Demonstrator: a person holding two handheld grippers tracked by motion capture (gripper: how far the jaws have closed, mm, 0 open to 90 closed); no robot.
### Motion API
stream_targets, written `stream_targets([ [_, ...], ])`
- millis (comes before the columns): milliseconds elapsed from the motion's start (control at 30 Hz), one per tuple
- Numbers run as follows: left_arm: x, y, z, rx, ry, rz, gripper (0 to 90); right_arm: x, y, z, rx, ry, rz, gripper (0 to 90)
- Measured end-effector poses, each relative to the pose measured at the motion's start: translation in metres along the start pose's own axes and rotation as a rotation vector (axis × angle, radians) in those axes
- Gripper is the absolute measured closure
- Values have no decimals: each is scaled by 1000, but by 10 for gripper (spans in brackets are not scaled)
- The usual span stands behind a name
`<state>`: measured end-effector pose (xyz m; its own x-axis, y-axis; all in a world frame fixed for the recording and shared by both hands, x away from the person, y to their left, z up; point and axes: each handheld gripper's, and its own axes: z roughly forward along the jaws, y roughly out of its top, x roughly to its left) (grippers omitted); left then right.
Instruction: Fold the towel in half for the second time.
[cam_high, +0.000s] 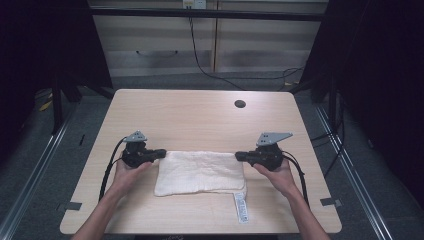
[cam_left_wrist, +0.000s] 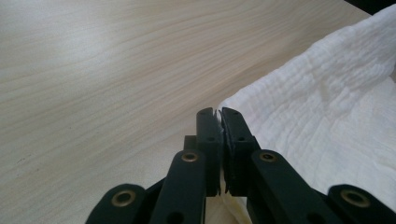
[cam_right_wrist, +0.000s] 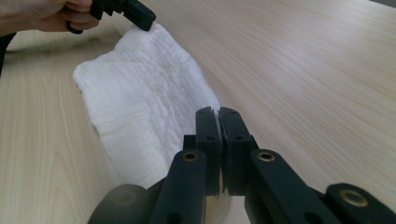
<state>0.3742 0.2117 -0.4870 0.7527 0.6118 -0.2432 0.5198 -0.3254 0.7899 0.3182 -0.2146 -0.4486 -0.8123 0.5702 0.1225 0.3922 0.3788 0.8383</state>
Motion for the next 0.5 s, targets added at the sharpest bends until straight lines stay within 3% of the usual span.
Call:
stream_targets([
  [367, -2, 0, -2, -17, 14, -1, 871, 27, -10, -7, 35, 48, -45, 879],
  [500, -4, 0, -3, -19, 14, 9, 871, 32, -17, -9, 52, 60, -38, 879],
])
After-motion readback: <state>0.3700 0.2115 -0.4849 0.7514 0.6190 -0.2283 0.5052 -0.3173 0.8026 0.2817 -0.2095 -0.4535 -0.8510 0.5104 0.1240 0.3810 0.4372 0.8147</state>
